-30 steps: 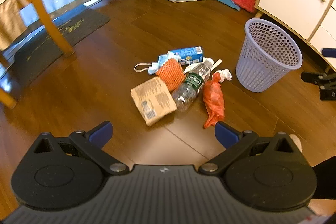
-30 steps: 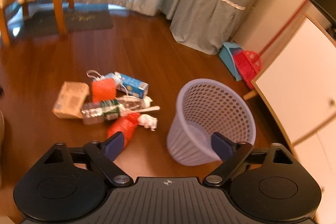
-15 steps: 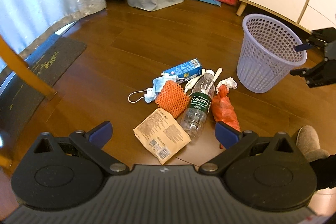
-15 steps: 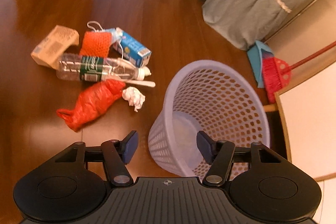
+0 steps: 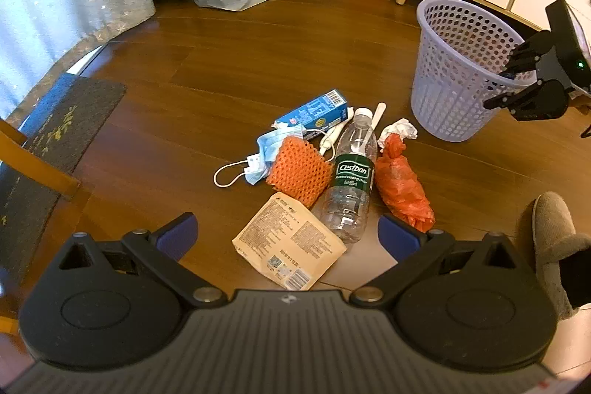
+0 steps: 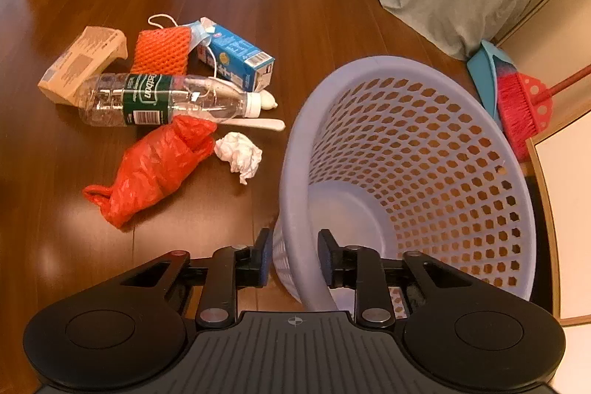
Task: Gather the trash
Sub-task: 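Grasp the rim of the lavender wastebasket with the right gripper and lift it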
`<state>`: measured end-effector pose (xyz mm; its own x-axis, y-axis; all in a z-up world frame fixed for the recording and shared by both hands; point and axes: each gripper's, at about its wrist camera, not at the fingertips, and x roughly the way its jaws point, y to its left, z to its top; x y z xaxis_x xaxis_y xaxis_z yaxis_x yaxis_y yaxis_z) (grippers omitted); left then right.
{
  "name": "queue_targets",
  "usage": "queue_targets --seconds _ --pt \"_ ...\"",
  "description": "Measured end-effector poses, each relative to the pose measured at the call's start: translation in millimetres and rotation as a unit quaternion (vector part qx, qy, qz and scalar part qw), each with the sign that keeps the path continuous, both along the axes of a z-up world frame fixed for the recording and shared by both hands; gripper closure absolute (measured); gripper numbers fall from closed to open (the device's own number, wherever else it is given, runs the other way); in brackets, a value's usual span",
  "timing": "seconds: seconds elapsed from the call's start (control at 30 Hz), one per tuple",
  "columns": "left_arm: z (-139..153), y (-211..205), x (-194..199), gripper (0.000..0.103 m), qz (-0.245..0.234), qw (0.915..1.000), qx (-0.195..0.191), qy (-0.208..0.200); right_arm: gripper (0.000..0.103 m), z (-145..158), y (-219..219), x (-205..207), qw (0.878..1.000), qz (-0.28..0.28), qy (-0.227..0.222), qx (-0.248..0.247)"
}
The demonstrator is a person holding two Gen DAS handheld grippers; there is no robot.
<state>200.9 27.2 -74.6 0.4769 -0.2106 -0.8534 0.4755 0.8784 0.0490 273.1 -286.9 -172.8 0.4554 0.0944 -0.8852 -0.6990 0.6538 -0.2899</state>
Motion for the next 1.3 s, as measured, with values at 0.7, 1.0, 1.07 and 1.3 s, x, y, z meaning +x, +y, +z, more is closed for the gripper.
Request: queue_targets --seconds 0.7,1.0,1.07,1.3 --pt "-5.9 -0.2 7.1 0.001 -0.016 0.9999 -0.003 0.002 0.093 -31.8 18.0 -43.9 0.987 0.076 -0.066 -0.125" --pt "-2.3 -1.3 11.5 0.001 -0.013 0.9999 -0.009 -0.003 0.092 -49.5 41.3 -40.6 0.969 0.107 -0.095 -0.201" --pt "-4.0 -3.0 10.2 0.001 -0.023 0.9997 -0.007 -0.003 0.092 -54.9 45.3 -41.7 0.959 0.135 -0.108 -0.225" --pt "-18.9 -9.6 19.7 0.001 -0.055 0.9984 -0.010 -0.009 0.092 -81.2 48.8 -32.7 0.926 0.217 -0.110 -0.288"
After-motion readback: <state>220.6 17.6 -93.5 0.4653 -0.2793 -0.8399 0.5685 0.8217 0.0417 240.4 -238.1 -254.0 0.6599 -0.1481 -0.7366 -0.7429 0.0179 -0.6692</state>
